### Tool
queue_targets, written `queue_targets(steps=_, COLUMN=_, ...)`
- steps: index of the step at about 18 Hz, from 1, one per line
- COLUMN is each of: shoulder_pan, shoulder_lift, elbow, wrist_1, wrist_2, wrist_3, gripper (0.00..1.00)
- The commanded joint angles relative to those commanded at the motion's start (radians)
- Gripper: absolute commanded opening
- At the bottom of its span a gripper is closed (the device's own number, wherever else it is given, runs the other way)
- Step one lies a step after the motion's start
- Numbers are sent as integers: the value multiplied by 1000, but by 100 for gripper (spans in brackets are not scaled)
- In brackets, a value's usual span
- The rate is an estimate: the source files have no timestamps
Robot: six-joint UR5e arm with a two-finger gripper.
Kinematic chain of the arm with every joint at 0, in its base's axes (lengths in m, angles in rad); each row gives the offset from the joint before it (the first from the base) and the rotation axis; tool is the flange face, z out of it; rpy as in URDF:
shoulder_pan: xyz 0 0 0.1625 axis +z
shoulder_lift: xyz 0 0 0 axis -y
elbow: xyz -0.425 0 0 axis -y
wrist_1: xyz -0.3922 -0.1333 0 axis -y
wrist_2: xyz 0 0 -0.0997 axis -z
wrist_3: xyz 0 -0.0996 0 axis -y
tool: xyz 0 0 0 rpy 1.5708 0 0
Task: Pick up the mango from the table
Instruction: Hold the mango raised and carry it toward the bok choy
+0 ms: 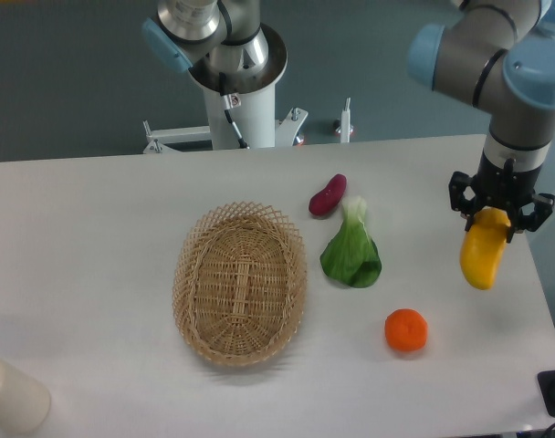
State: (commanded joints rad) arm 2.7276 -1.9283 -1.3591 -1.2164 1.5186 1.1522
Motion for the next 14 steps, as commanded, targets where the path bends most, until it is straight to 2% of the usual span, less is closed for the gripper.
queue_targets(steps=4, shoulder_pan=-57, shoulder_lift=49, elbow=-2, wrist_1=-29, wrist_2=-14, wrist_3=-37, gripper=42)
queue_targets(steps=14, shoulder_pan=-80, shoulder_lift=61, elbow=-14, wrist_1=-58, wrist_2=-12, wrist_3=-37, gripper=42)
